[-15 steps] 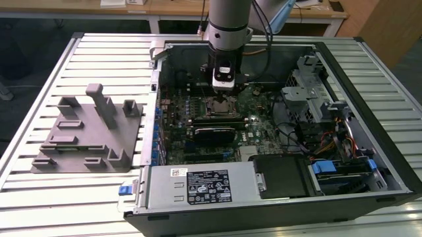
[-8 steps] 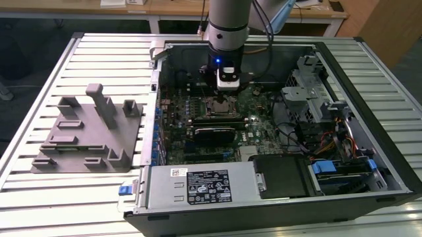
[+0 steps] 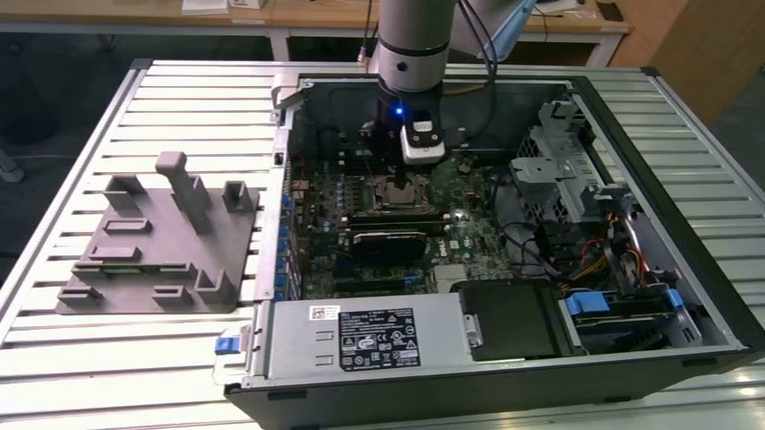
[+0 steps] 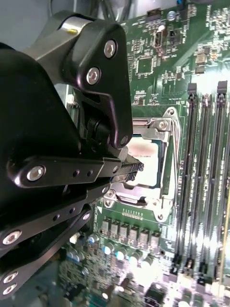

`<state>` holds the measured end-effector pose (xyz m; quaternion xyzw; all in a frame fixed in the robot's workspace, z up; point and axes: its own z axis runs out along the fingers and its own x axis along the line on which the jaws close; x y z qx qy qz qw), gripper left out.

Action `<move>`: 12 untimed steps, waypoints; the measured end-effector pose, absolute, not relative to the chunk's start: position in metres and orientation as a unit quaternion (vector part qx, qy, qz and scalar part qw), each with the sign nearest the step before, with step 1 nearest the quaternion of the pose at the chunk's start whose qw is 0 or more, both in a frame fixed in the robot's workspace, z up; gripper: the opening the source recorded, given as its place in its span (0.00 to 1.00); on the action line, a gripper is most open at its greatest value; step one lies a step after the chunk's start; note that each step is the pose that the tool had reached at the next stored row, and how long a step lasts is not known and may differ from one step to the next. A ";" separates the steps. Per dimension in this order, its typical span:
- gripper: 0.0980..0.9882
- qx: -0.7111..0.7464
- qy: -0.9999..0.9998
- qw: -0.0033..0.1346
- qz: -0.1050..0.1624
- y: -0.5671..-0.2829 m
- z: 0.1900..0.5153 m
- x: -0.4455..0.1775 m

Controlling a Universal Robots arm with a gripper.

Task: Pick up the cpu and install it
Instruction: 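Close the cpu cover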

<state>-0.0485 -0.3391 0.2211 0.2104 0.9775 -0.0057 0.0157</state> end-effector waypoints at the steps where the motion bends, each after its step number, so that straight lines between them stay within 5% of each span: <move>1: 0.01 0.203 0.979 0.016 -0.007 -0.339 0.221 -0.048; 12: 0.01 0.116 0.993 0.018 -0.014 -0.339 0.220 -0.048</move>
